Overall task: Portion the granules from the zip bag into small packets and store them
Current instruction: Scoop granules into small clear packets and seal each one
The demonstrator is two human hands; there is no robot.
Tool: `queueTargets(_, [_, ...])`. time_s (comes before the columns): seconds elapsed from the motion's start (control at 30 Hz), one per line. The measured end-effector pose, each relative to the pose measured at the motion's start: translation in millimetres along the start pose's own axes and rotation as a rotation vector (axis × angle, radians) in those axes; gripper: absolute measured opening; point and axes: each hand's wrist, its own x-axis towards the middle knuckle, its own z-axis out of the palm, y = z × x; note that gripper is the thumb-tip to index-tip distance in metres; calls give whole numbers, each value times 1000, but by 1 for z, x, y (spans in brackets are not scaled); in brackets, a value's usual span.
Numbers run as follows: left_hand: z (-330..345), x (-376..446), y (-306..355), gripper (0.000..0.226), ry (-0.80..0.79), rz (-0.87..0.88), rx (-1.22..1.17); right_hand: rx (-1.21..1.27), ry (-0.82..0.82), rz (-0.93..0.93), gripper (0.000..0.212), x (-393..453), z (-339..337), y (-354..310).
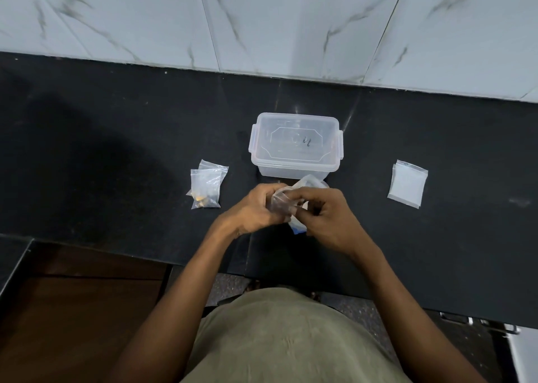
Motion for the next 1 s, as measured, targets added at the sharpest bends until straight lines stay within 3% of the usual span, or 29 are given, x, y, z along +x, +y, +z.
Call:
queueTargets(0.1, [11,5,-10,34,228,-72,-14,-68,313,-75,27,-8,-3,4])
queueTargets(0.17, [21,7,-11,33,421,-167,-52,-353,456,-20,22,-14,-8,12])
queueTargets(0.27, [36,7,-9,19,624,-328,15,-669,368,214,23,-22,-17,28])
queueTargets(0.33, [45,8,-10,23,650,-438,63,-695,271,307,20,-25,-18,35])
queueTargets(0.5, [63,14,-14,79,578,-562,102,-574,295,312,6,-25,-13,38])
queueTargets(0.7, [73,25,-10,55,569,-591,-5,-602,396,181,8,-22,-10,41])
queueTargets(0.8, [77,25,-6,26,570,-540,-247,-670,354,194,11,-20,-10,43])
queueTargets(1.0, [71,26,-2,21,658,-535,-730,-670,227,219,10,-22,-11,42])
